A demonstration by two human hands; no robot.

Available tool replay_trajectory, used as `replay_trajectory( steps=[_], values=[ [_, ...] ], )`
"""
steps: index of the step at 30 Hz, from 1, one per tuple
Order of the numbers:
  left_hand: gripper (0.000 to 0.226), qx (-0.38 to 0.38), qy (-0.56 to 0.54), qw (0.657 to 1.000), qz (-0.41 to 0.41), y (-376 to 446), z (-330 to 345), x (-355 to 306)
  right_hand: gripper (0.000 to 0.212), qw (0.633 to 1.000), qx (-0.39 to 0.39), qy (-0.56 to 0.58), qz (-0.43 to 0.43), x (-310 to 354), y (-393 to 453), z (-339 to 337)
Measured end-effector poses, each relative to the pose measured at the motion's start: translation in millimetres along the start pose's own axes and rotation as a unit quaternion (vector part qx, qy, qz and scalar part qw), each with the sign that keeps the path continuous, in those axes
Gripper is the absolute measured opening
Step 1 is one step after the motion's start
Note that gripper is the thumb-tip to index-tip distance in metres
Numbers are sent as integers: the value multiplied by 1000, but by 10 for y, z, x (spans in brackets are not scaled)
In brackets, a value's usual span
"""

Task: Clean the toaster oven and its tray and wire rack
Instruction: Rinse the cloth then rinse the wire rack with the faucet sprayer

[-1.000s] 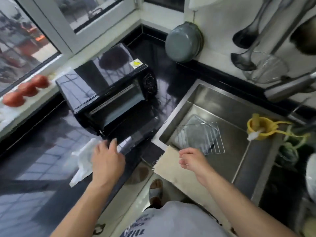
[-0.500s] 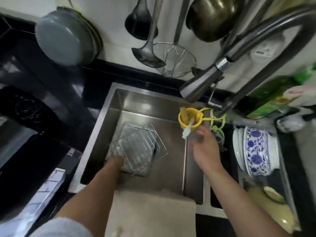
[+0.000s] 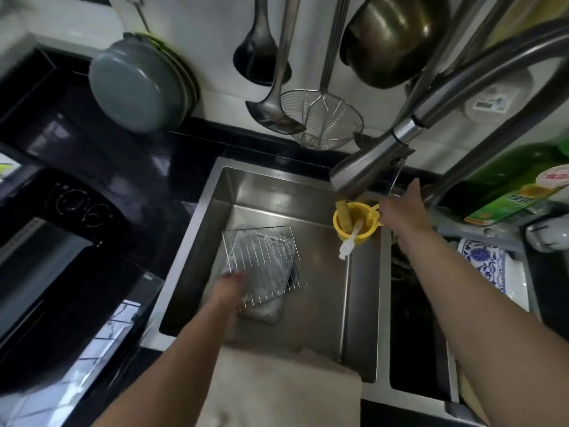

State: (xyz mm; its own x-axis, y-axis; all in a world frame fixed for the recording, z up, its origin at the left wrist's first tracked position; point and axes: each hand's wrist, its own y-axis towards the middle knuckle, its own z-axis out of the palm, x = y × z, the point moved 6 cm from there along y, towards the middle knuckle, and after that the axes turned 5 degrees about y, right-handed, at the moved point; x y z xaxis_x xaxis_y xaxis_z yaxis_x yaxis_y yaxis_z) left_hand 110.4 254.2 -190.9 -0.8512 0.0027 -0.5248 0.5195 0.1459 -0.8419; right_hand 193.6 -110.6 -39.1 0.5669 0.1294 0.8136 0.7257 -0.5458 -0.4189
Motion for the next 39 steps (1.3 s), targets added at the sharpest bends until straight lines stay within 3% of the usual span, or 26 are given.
replay_trajectory(
  steps=[3,6,9,11,14,17,20,25,32,39],
  values=[
    [19,32,-68,997,24,-272,8,-97,88,1000,10,23,1,68,26,79],
    [22,46,-102,992,60,-479,-45,-154,84,997,25,-59,-30,122,6,178],
    [23,51,-122,987,92,-592,-46,-234,87,984,100,-143,-39,87,-111,135],
    [24,54,-132,985,94,-632,-3,-296,83,979,138,-142,-54,145,-271,16],
    [25,44,-99,990,89,-634,102,-418,68,982,142,10,-123,382,-683,-171],
    [21,45,-82,992,84,-569,195,-494,53,932,218,225,-183,702,-1152,-205],
    [21,43,-60,994,77,-503,246,-532,41,890,272,261,-256,1115,-1418,-130],
    [20,53,-60,994,71,-508,315,-541,32,901,250,215,-283,1294,-1414,-93],
    [23,67,-82,993,53,-594,192,-362,41,918,280,-18,-280,770,-1419,175],
    [36,60,-121,990,31,-594,190,-170,49,910,290,-80,-286,531,-1390,402]
  ],
)
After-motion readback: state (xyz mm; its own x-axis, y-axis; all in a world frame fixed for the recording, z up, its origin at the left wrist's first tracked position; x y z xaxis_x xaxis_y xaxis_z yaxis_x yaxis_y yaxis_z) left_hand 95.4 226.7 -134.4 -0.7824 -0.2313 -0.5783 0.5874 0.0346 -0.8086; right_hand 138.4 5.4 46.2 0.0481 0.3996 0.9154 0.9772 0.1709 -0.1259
